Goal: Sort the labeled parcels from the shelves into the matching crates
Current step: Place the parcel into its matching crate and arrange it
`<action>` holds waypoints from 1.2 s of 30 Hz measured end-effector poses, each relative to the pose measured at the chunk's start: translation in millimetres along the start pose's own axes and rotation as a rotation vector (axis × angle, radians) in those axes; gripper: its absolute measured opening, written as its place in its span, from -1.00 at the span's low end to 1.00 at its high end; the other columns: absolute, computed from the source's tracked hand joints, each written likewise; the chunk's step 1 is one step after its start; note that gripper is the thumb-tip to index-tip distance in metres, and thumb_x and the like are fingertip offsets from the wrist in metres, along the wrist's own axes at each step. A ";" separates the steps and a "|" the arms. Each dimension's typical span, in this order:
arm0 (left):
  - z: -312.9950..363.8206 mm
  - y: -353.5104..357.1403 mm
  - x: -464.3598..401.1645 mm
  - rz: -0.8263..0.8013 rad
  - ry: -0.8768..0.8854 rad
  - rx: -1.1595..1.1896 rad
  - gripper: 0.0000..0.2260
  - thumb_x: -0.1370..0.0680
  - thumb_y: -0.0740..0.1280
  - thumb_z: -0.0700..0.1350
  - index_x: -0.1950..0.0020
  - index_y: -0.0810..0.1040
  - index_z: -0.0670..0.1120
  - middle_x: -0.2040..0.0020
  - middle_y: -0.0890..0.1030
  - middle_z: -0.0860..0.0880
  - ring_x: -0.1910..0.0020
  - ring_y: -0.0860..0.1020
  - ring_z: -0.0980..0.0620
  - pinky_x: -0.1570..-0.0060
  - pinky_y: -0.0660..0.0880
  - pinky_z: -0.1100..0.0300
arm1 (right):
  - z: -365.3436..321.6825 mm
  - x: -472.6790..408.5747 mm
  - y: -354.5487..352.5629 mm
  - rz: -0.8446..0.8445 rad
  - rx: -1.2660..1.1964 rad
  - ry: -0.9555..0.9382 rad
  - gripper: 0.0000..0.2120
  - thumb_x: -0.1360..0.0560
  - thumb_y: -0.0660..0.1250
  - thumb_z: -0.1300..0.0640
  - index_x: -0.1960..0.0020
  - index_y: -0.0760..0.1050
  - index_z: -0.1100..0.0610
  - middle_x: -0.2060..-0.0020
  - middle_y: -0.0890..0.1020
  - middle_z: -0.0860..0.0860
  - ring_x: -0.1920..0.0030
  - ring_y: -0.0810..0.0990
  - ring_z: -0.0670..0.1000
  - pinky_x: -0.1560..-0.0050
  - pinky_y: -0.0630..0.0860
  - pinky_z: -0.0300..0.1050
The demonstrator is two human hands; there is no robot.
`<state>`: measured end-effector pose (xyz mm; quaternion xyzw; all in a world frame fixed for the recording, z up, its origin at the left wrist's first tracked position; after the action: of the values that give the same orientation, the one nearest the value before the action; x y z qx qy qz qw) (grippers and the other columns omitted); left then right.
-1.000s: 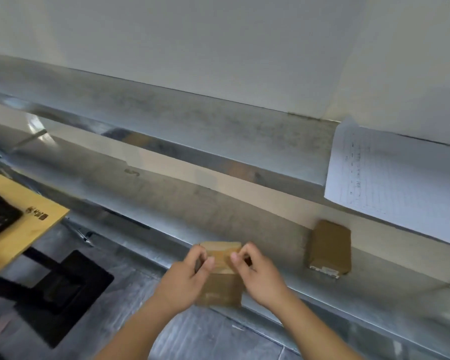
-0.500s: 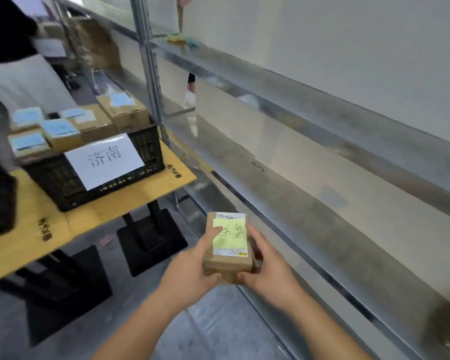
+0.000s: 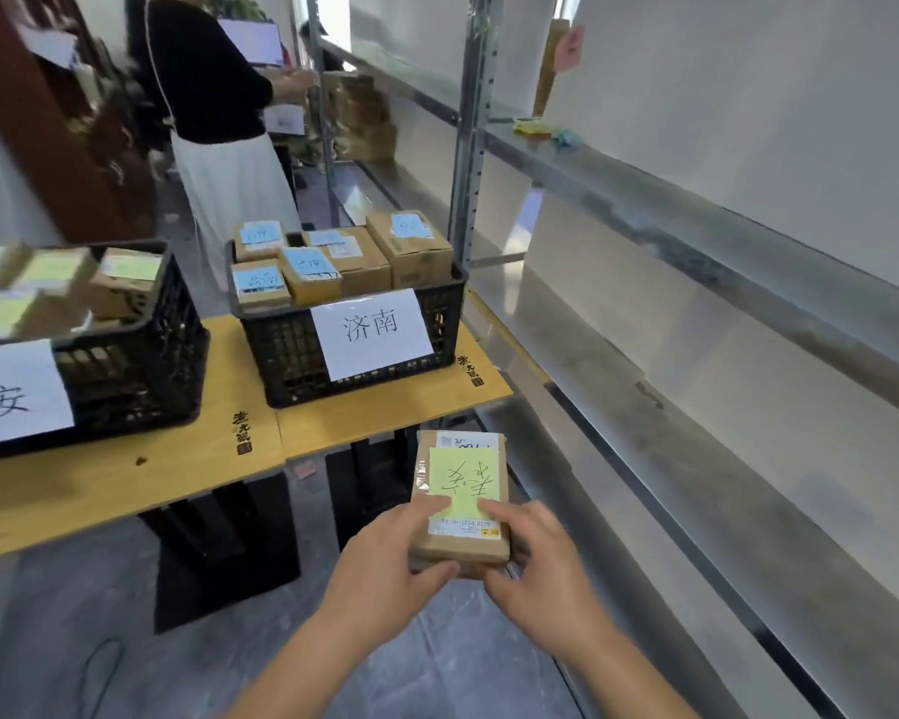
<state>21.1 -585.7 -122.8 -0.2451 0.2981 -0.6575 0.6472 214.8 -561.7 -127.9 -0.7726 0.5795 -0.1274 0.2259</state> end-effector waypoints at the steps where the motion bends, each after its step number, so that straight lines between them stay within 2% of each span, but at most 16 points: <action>1: -3.8 -3.9 -2.0 0.014 -0.007 -0.003 -0.41 -0.48 0.50 0.10 -0.45 0.34 0.27 -0.36 0.43 0.26 -0.33 0.42 0.21 -0.29 0.40 0.28 | 0.1 -7.0 4.2 -0.003 0.000 -0.013 -0.34 -0.40 0.49 0.34 -0.37 0.49 -0.17 -0.09 0.45 -0.28 -0.22 0.60 -0.11 -0.22 0.58 -0.16; 9: -32.8 -35.7 -41.1 0.122 -0.089 -0.067 -0.44 -0.48 0.48 0.05 -0.43 0.39 0.22 -0.39 0.41 0.20 -0.29 0.42 0.21 -0.15 0.34 0.38 | -6.9 -82.3 29.9 -0.083 -0.019 -0.104 -0.36 -0.39 0.52 0.34 -0.36 0.51 -0.14 -0.12 0.44 -0.31 -0.23 0.57 -0.14 -0.18 0.59 -0.18; 14: -53.2 -66.0 -75.4 0.194 -0.191 -0.105 -0.45 -0.47 0.50 0.01 -0.42 0.42 0.17 -0.37 0.45 0.17 -0.28 0.46 0.16 -0.24 0.48 0.20 | -18.1 -150.0 49.4 -0.168 -0.035 -0.197 -0.34 -0.38 0.51 0.31 -0.32 0.50 -0.25 -0.12 0.43 -0.32 -0.24 0.55 -0.14 -0.21 0.58 -0.18; 20: -85.6 -107.1 -104.9 0.296 -0.317 -0.140 -0.45 -0.43 0.54 -0.01 -0.39 0.47 0.15 -0.27 0.49 0.24 -0.19 0.51 0.21 -0.15 0.54 0.19 | -36.8 -223.4 86.2 -0.295 -0.076 -0.266 -0.38 -0.41 0.53 0.26 -0.30 0.49 -0.29 -0.15 0.42 -0.36 -0.30 0.48 -0.22 -0.30 0.50 -0.25; 25: -112.9 -138.2 -92.8 0.411 -0.429 -0.172 -0.41 -0.40 0.51 0.02 -0.35 0.35 0.31 -0.26 0.52 0.27 -0.19 0.51 0.25 -0.12 0.56 0.13 | -63.9 -257.4 132.6 -0.457 -0.156 -0.338 -0.40 -0.39 0.51 0.24 -0.20 0.45 -0.36 -0.10 0.43 -0.37 -0.25 0.50 -0.25 -0.26 0.51 -0.28; 29: -129.4 -166.1 -71.7 0.457 -0.501 -0.215 -0.32 -0.42 0.45 0.19 -0.44 0.20 0.43 -0.28 0.46 0.30 -0.20 0.47 0.27 -0.12 0.52 0.22 | -92.8 -271.3 177.9 -0.590 -0.150 -0.406 -0.42 -0.40 0.51 0.17 -0.21 0.46 -0.39 -0.13 0.42 -0.35 -0.24 0.51 -0.20 -0.19 0.55 -0.24; 32: -148.4 -191.4 -60.3 0.495 -0.529 -0.224 -0.37 -0.42 0.43 0.23 -0.42 0.24 0.50 -0.28 0.48 0.30 -0.20 0.47 0.29 -0.12 0.51 0.25 | -117.8 -280.2 207.3 -0.650 -0.134 -0.463 -0.45 -0.41 0.47 0.14 -0.20 0.44 -0.40 -0.13 0.41 -0.35 -0.22 0.50 -0.18 -0.09 0.52 -0.30; 36: -182.8 -229.8 -58.4 0.542 -0.543 -0.215 -0.37 -0.44 0.49 0.14 -0.37 0.28 0.55 -0.26 0.52 0.31 -0.19 0.49 0.31 -0.10 0.44 0.42 | -144.4 -299.8 244.0 -0.681 -0.098 -0.491 -0.48 -0.46 0.48 0.13 -0.27 0.46 -0.33 -0.13 0.40 -0.32 -0.24 0.49 -0.20 -0.14 0.53 -0.30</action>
<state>-267.8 -517.4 -84.4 -0.3890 0.2373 -0.3391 0.8230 -144.6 -360.4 -104.7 -0.9372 0.2253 0.0208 0.2655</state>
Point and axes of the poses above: each hand's wrist, its own x-axis away from the middle knuckle, its own y-axis out of the palm, z = x × y, the point moved 4 cm from there along -x, towards the middle knuckle
